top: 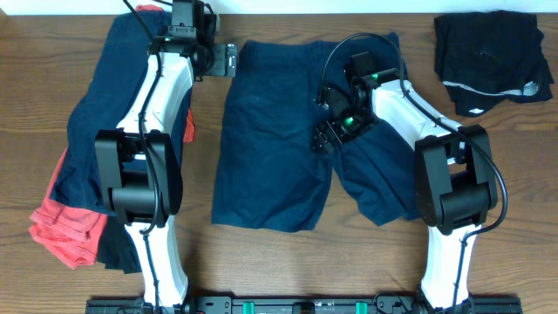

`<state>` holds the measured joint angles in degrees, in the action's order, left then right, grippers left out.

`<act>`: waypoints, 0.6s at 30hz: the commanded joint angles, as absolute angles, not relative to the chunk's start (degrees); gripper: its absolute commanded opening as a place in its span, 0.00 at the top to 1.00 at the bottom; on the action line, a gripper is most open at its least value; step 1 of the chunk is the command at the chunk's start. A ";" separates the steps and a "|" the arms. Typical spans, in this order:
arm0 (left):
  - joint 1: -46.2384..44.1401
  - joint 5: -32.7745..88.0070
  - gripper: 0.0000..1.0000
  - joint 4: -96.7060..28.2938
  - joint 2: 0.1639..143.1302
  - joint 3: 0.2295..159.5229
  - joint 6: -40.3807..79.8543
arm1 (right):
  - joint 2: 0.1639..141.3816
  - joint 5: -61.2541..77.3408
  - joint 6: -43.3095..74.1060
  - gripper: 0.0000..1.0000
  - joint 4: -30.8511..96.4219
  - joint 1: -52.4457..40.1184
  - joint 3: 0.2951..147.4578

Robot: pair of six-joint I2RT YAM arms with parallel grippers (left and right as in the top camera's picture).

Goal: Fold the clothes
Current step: 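Smooth the shorts' waistband flat with both grippers near the top edge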

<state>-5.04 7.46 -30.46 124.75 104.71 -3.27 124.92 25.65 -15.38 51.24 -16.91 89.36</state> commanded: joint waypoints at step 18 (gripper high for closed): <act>-8.08 16.01 0.02 -18.92 134.74 104.92 -6.00 | 107.50 22.02 -9.65 0.01 51.92 -15.42 92.09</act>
